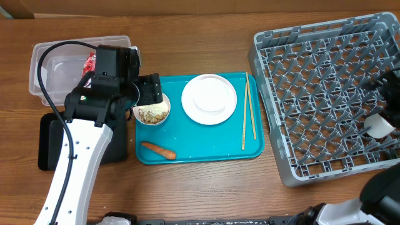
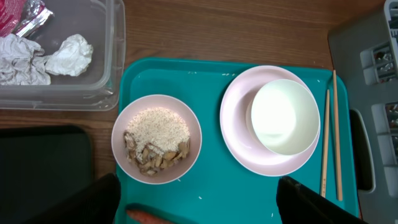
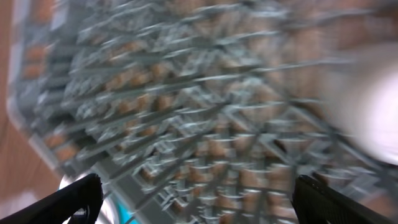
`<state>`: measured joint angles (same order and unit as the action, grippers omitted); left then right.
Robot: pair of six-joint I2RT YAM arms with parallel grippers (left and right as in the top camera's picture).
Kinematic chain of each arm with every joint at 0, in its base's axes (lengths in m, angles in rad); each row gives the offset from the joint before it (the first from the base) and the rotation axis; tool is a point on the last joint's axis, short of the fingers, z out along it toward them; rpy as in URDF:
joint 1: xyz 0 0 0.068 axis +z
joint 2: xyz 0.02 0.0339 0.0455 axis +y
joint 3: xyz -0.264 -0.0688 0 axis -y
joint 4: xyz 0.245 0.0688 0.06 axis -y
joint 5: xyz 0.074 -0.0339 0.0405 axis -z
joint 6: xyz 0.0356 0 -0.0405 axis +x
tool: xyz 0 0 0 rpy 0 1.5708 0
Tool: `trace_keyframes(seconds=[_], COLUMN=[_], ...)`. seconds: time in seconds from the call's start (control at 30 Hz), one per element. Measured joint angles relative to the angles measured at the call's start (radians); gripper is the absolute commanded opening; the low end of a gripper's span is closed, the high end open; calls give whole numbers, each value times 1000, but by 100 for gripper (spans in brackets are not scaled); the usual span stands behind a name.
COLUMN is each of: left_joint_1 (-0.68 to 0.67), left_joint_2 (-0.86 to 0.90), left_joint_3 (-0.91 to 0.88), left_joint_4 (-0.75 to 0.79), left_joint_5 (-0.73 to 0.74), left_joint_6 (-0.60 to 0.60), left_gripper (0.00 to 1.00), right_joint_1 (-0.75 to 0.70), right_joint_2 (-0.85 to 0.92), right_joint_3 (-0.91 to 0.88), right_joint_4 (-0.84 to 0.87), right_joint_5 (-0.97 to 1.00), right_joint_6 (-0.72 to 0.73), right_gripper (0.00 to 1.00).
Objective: Sort waste into correct bins and load items into the dishwasher
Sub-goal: 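Carry the cup right and place it in the dish rack, then reach the right gripper to the small white bowl on the plate and grasp it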
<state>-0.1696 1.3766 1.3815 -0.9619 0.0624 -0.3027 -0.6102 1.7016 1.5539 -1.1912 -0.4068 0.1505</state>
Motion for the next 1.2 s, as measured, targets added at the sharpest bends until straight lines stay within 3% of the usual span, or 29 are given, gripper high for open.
trace_keyframes(seconds=[0.23,0.53,0.73,0.97,1.2], left_joint_1=[0,2,79,138,138], left_joint_2=[4,18,18,18,18], left_joint_3=[0,0,0,0,0], left_joint_4=[-2,-35,-81,-102,-105], left_joint_5=[0,-43,-69,-85,-85], left_joint_6=[0,0,0,0,0], left_gripper=[80,78,78,79,79], right_joint_1=[369,825,948,990,1001], right_joint_2=[-71,5,137,272,383], right_joint_3=[0,0,0,0,0], right_joint_4=[42,190,236,289,331], right_joint_5=[-35,88,191,237,241], right_joint_6=[-63,-49,4,76,140], right_gripper=[98,90,85,77,55])
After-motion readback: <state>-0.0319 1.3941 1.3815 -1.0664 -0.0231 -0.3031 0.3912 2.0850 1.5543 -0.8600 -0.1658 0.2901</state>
